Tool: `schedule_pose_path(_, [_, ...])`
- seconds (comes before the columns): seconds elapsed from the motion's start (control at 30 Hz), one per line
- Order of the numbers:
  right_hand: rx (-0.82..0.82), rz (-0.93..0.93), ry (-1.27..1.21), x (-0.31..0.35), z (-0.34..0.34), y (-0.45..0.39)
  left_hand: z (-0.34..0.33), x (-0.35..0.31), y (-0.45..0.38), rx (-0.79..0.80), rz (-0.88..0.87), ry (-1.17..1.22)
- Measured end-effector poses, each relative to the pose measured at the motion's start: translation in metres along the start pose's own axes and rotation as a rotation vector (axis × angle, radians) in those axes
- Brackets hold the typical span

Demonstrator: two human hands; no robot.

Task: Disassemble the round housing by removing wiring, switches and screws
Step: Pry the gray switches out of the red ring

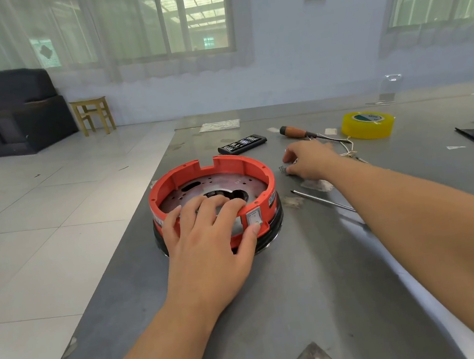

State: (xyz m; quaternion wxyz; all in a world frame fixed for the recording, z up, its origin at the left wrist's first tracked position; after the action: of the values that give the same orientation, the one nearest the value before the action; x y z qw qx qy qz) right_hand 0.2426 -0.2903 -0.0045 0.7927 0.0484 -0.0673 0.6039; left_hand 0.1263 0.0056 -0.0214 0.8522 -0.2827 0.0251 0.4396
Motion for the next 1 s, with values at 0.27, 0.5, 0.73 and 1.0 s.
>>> schedule_pose_path(0.27, [0.023,-0.004,0.052,0.000,0.004,0.003,0.001,0.000,0.000,0.004,0.007,0.004])
schedule_pose_path(0.5, [-0.077,0.103,0.109,0.007,0.021,0.060,0.003,-0.001,0.001,0.008,-0.006,0.011])
schedule_pose_path(0.73, [0.019,-0.029,0.230,-0.011,0.014,0.144,0.010,-0.003,0.005,-0.018,-0.003,0.059])
schedule_pose_path(1.0, [-0.046,-0.272,0.273,-0.025,-0.019,0.199,0.023,-0.003,0.021,-0.032,-0.005,0.127])
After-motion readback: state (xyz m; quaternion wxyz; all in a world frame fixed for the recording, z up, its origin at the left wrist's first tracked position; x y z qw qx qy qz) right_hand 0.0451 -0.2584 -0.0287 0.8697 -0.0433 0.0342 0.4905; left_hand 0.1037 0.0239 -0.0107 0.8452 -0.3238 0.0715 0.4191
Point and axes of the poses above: each hand's wrist, its own y-axis away from the middle knuckle, its own z-axis out of the back of the hand, x = y × z, the point moved 6 cm from there along -y, towards the middle knuckle, and after that the axes turned 9 degrees about x, right-handed, at the moved point
